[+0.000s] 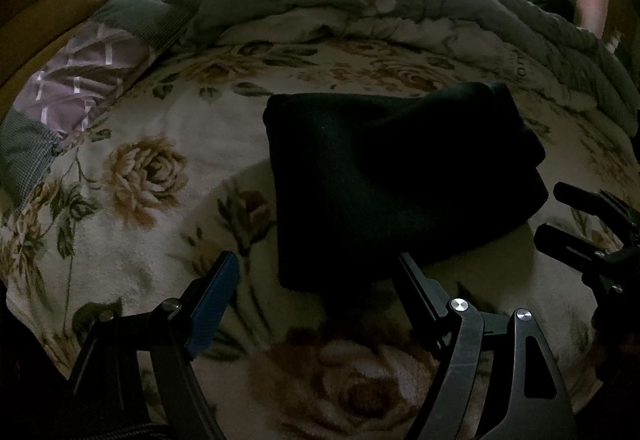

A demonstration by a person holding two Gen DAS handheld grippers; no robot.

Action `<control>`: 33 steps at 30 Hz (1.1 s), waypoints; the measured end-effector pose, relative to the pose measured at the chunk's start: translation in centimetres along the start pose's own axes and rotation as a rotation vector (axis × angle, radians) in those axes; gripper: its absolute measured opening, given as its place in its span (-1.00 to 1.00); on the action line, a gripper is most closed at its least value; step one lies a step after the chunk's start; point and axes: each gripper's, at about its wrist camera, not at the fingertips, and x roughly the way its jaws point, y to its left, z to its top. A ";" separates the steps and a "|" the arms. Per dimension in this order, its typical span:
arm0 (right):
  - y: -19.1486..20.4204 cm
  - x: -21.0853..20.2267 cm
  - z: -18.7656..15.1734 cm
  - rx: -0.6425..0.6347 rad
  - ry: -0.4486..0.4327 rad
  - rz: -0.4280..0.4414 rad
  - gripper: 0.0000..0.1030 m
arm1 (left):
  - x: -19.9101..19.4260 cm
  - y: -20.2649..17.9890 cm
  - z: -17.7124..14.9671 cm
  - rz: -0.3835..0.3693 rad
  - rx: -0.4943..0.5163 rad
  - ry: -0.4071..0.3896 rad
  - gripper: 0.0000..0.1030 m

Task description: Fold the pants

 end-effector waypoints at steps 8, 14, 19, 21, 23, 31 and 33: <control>0.2 0.1 0.0 -0.002 -0.001 0.003 0.90 | 0.0 -0.1 -0.1 0.002 0.004 -0.007 0.57; 0.5 0.1 0.0 -0.002 -0.006 0.006 0.90 | 0.0 -0.1 -0.1 0.002 0.002 -0.007 0.57; 0.8 0.0 0.0 -0.004 -0.009 0.008 0.90 | -0.1 -0.2 -0.2 0.005 0.005 -0.013 0.58; 0.8 -0.1 0.0 -0.005 -0.011 0.012 0.90 | -0.3 -0.2 -0.1 0.005 0.006 -0.018 0.59; 1.0 -0.1 0.1 -0.007 -0.013 0.011 0.90 | -0.4 -0.2 0.0 0.002 0.004 -0.018 0.59; 1.1 -0.2 0.3 -0.011 -0.017 0.017 0.90 | -0.7 -0.4 0.1 -0.007 0.005 -0.021 0.59; 1.1 -0.2 0.3 -0.012 -0.017 0.017 0.90 | -0.8 -0.4 0.1 -0.007 0.006 -0.020 0.59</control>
